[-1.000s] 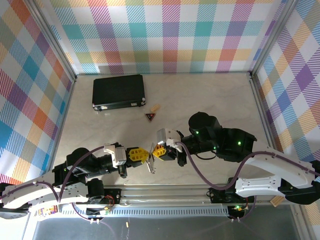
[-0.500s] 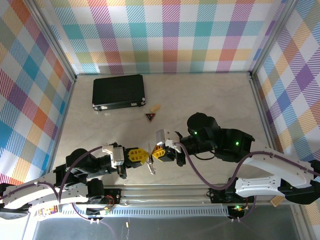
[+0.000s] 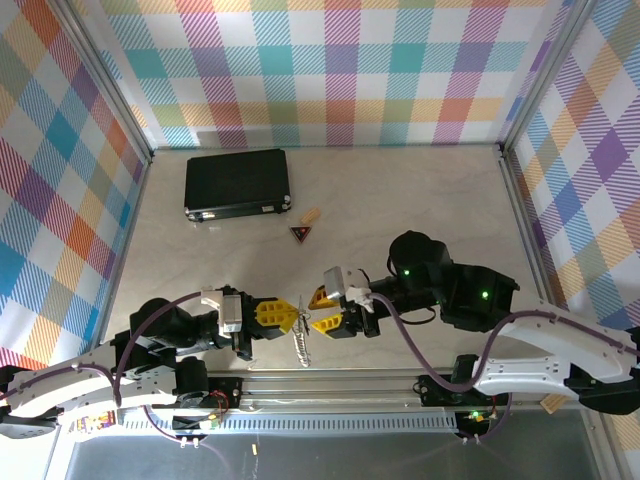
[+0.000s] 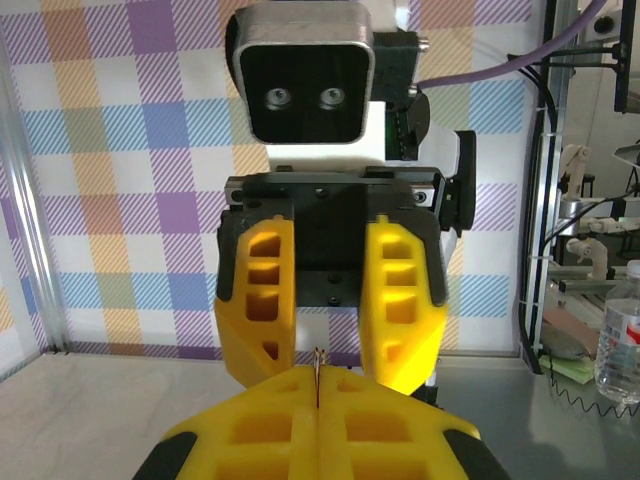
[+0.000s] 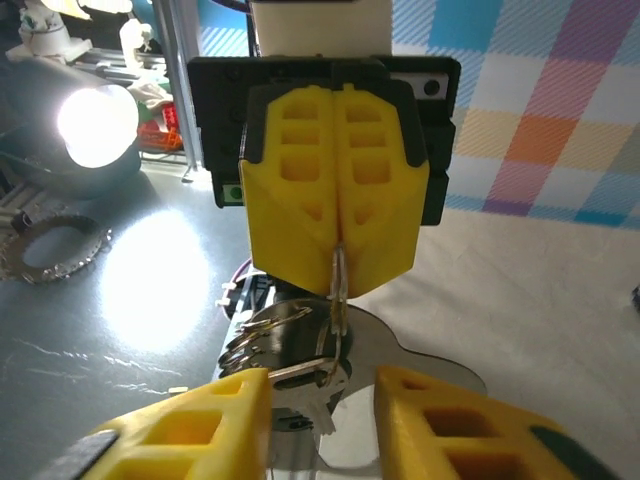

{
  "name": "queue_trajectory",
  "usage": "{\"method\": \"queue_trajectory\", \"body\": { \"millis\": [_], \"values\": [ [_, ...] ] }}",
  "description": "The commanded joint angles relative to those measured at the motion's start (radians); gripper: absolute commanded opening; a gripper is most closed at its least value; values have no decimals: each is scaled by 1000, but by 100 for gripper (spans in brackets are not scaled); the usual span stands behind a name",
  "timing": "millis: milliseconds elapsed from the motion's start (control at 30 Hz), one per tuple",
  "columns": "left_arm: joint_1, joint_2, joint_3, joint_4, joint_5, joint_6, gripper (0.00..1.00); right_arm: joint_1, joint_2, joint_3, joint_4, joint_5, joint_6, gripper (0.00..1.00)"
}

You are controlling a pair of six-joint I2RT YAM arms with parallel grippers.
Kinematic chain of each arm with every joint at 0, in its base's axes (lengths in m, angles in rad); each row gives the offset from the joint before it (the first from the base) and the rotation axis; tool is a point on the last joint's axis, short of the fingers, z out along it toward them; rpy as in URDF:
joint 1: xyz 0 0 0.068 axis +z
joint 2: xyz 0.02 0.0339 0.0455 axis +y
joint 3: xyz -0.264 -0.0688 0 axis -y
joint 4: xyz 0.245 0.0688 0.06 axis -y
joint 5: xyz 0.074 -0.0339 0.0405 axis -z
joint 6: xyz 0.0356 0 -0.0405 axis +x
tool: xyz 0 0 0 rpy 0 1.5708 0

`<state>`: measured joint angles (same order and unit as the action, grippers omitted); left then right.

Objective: Put the keys on the keyring

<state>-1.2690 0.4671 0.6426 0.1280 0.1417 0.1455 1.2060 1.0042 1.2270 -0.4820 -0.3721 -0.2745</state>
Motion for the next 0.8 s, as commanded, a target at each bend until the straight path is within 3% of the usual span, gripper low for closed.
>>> {"method": "queue_trajectory", "body": {
  "millis": [0,67,300,533,767],
  "values": [
    [0,-15,-15,69,13,-10,0,7,-41,-23,56,-8,9,44],
    [0,-14,-15,73,16,-11,0,7,-52,-29,67,1,21,48],
    [-1,6,-26,123,36,-23,0,7,-55,-72,195,38,89,48],
    [0,31,-35,188,47,-38,0,7,-44,-110,274,-18,122,47],
    [-1,36,-41,204,52,-46,0,7,-53,-124,297,-25,131,34]
  ]
}}
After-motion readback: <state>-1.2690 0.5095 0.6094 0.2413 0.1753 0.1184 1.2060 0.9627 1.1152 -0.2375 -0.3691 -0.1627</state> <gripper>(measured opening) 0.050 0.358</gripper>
